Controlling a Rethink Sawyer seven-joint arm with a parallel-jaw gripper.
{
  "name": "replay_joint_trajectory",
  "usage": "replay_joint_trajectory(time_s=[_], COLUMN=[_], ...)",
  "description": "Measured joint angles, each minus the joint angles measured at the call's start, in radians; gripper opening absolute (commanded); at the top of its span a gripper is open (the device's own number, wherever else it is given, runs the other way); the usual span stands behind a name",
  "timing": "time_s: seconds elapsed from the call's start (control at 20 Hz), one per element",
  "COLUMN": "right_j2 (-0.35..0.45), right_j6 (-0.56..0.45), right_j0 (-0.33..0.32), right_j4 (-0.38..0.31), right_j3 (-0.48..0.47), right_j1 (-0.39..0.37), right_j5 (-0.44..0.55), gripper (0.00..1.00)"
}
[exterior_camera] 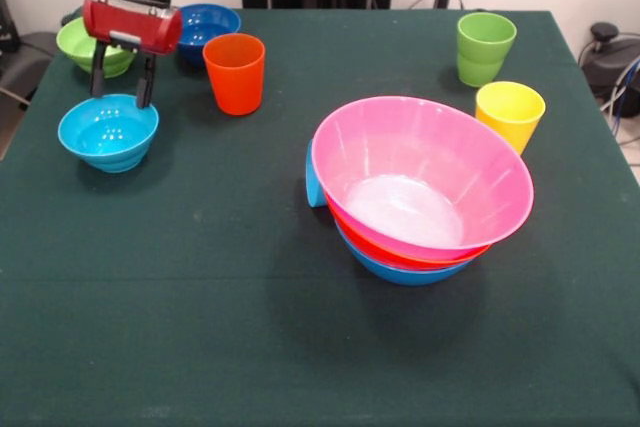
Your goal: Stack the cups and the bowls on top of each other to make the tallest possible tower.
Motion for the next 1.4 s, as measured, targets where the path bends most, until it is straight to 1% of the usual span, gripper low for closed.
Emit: replay_joint_trajectory(time_s=[0.1,0.2,0.3,0.45,0.55,0.6,0.65,0.85,1.4], right_j2=[0.012,0.046,0.123,0.222,0.25,0.283,0.297,0.33,0.346], right_j6=[0.0,0.0,0.0,0.0,0.0,0.0,0.0,0.0,0.0], right_j0=[-0.014,-0.047,-0.124,-0.234,-0.267,-0.305,-0.32,-0.341,-0.31], right_j4=[-0.01,-0.031,-0.072,-0.106,-0.11,-0.111,-0.111,-0.11,-0.11], right_j3=[0.0,0.0,0.0,0.004,0.005,0.009,0.01,0.014,0.016], right_j1=[0.005,0.007,0.009,0.016,0.019,0.022,0.023,0.023,0.023], right_j5=[-0.005,-0.003,0.011,0.04,0.055,0.077,0.09,0.123,0.131], gripper=[1.0,1.0,1.0,1.0,1.0,1.0,1.0,1.0,1.0])
